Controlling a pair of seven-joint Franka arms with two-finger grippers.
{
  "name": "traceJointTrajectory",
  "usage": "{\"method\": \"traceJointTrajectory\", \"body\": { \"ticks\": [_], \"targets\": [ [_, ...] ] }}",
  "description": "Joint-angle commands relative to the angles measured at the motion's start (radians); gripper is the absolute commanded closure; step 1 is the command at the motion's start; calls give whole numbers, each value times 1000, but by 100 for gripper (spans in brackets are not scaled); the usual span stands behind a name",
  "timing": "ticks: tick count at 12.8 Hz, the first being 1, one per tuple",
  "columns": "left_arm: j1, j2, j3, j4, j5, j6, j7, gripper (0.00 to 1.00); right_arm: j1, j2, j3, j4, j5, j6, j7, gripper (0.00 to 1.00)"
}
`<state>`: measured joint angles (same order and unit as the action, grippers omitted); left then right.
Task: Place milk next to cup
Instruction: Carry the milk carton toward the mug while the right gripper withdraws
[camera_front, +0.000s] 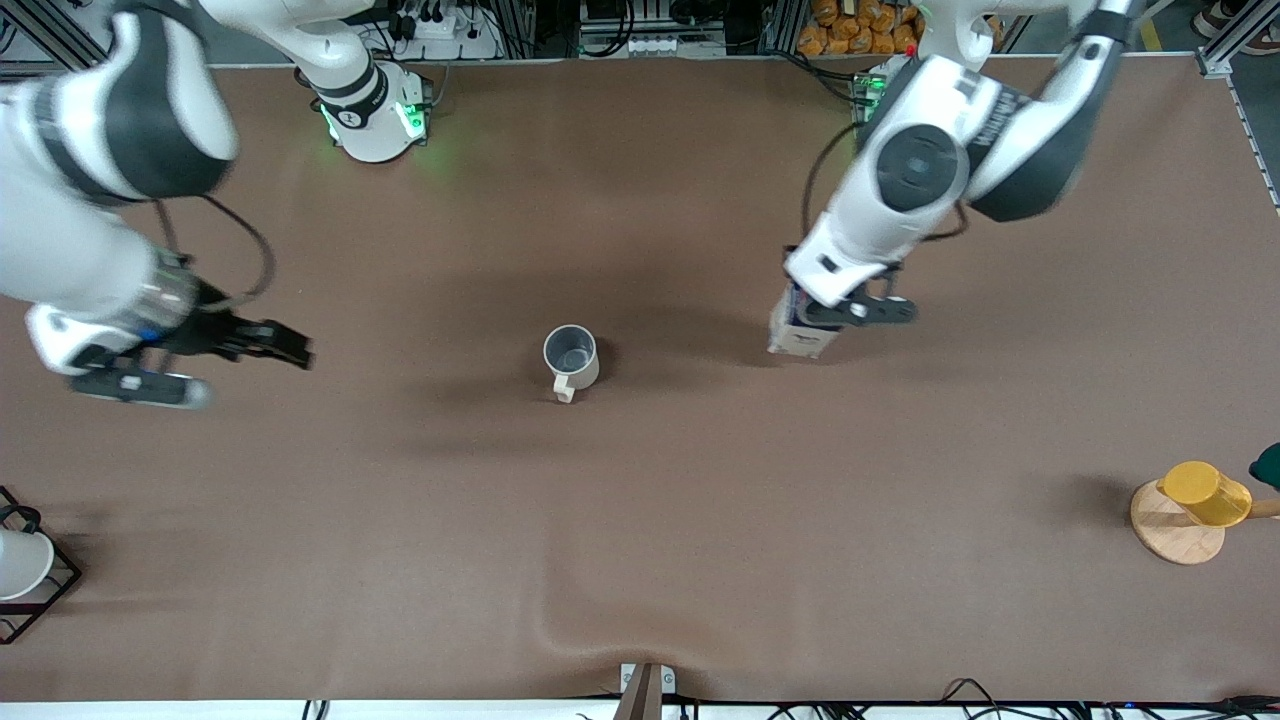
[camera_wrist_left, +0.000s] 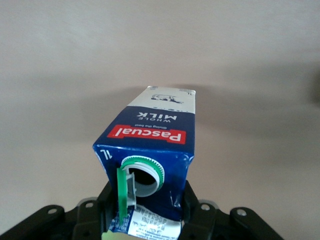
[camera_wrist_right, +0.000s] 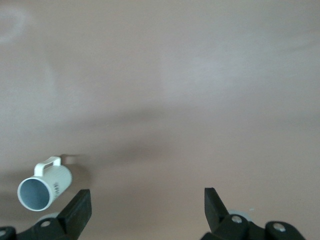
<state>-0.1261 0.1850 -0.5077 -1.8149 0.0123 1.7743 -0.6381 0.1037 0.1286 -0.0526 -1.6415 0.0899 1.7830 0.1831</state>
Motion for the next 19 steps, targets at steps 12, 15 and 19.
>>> {"method": "traceJointTrajectory", "body": {
  "ticks": [12,15,19],
  "targets": [
    [-447,379,15,402,15,-19,-393,44,-164,-58,17,123,-101,-258,-165,0],
    [-510,427,56,475,14,-10,-400,44,-167,-53,17,123,-101,-257,-166,0],
    [-630,455,199,526,9,37,-400,45,-194,-46,14,121,-98,-228,-230,0]
  ]
}}
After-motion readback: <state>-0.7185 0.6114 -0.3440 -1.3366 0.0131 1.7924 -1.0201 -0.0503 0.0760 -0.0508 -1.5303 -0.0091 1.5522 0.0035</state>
